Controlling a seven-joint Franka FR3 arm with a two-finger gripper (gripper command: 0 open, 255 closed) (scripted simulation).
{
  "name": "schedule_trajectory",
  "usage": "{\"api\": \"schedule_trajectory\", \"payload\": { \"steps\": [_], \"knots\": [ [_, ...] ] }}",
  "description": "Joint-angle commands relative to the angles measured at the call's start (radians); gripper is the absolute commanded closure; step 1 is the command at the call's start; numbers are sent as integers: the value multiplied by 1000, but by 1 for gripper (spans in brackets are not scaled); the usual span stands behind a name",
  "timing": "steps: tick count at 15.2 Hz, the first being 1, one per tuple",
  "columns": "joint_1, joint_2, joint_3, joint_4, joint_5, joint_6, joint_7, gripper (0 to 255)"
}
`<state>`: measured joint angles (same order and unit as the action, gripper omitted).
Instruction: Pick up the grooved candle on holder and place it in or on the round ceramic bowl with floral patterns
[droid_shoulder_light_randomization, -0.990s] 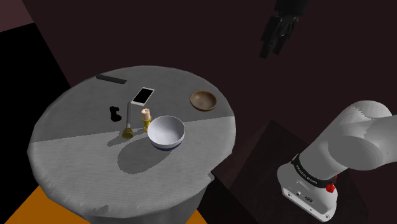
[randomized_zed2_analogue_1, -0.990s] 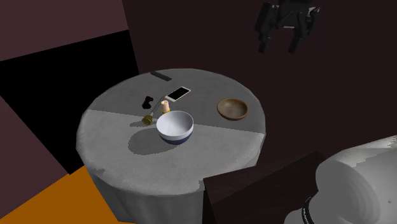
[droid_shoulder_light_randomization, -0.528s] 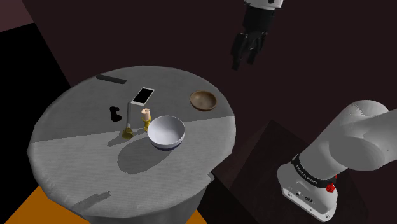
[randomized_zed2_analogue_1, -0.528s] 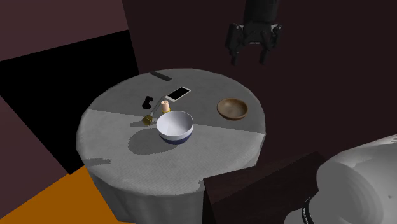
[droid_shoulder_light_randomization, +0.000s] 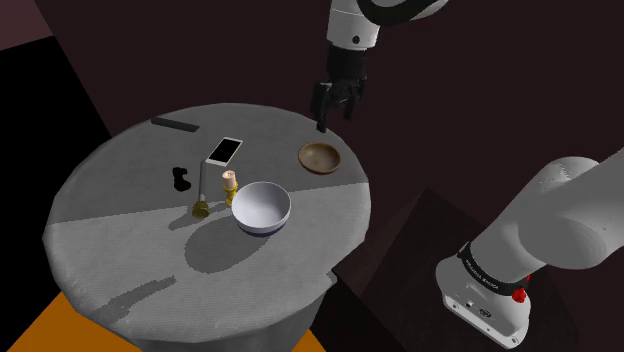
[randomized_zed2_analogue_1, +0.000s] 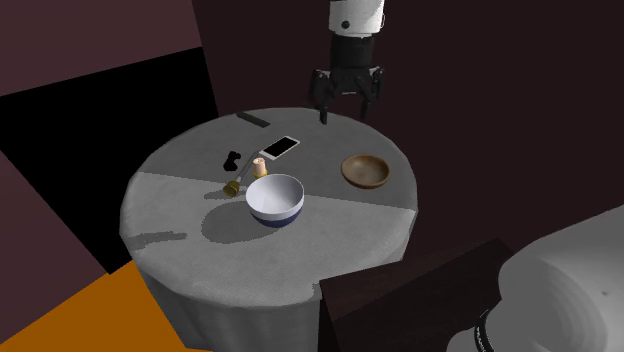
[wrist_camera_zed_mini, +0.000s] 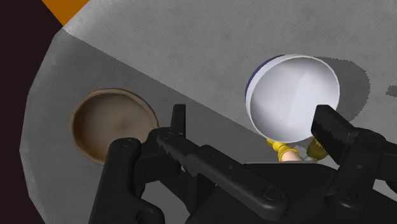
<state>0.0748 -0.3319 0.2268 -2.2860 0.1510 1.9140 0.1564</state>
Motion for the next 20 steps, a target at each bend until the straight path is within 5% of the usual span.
{"api": "schedule_trajectory", "payload": {
  "steps": [1,11,20],
  "knots": [
    [6,67,26,19,-11,50,29,0],
    [48,452,107,231,-156,204,200,0],
    [154,817,90,542,-314,224,331,0]
  ]
}}
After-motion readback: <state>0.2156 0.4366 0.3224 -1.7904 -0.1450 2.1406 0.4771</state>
